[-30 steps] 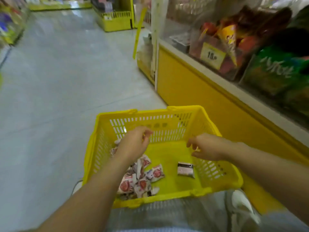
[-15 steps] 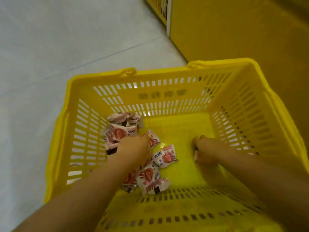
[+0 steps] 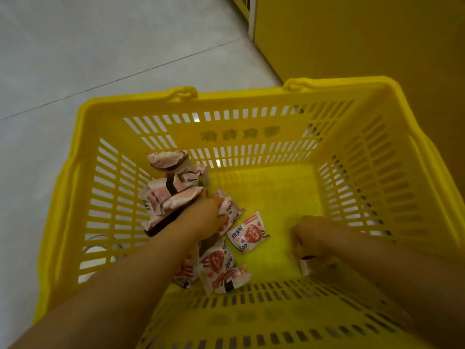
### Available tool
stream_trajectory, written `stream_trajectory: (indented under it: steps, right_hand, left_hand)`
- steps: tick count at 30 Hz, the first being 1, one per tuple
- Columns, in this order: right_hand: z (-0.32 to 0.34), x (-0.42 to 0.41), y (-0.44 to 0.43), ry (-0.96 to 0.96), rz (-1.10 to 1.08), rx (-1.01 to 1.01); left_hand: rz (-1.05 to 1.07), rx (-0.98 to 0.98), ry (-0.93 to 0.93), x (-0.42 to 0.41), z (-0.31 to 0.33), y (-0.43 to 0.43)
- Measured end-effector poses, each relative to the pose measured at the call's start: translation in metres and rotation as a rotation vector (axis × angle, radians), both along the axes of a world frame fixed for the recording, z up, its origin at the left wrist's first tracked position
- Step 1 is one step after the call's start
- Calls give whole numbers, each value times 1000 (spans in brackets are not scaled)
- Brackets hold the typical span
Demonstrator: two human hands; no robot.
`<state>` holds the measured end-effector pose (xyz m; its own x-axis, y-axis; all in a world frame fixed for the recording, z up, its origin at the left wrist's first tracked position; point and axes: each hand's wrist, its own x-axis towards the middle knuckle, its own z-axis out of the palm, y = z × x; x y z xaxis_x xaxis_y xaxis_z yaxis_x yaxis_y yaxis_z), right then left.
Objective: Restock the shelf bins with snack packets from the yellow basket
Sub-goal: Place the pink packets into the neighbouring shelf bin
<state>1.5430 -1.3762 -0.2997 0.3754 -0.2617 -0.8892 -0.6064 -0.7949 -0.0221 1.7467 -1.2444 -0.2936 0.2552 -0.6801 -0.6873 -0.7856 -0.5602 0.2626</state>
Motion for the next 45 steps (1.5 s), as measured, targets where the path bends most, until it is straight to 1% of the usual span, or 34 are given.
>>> stream_trajectory:
  steps: [4,6,8,10,11,13,15,17,19,21,23,27,30,33,36,38,40,43,45]
  right_hand:
    - [7,4,1,65,-5,56]
    - [9,5,5,63,10,40]
    - [15,7,3,-43,22,-52]
    - [22,13,-5,-239,4,-153]
    - [26,17,-12,-348,-32,-163]
    - [31,23,-21,-502,-161,-50]
    - [33,28,-18,-569,-273,125]
    - [29,30,-8,-626,-338,243]
    - [20,33,4,-689,-409,312]
    - [10,39,14,-735,-477,323]
    - [1,44,19,-732,-447,291]
    - [-8,48,20,-562,-59,249]
    - [-12,46,22,-505,22,228]
    - [-14,42,29,-432,107,169]
    - [-16,36,37,-324,238,108]
    - [-16,32,41,-290,259,111]
    - [-15,31,41,-271,237,146]
    - [-11,28,32,-298,103,203]
    - [-5,29,20,-386,-29,175]
  left_hand:
    - [12,-43,115,0,-4,2]
    - [-18,-69,156,0,-3,4]
    - [-30,-108,205,3,-1,4]
    - [-26,-167,241,9,6,3]
    - [-4,-183,270,13,10,2]
    - [64,-173,356,18,21,-2]
    - [121,-72,426,20,32,-5]
    - [100,100,437,19,38,-5]
    - [-38,271,383,18,40,-1]
    - [-162,348,352,17,39,4]
    - [-211,363,344,12,37,6]
    - [-274,450,339,2,35,4]
    - [-278,487,336,0,37,5]
    - [-204,452,414,0,34,9]
    - [-228,424,446,-7,32,12]
    - [-278,416,437,-14,30,13]
    - [-278,395,443,-15,27,15]
    - [-155,328,517,-5,31,15]
    - [-29,243,577,7,37,13]
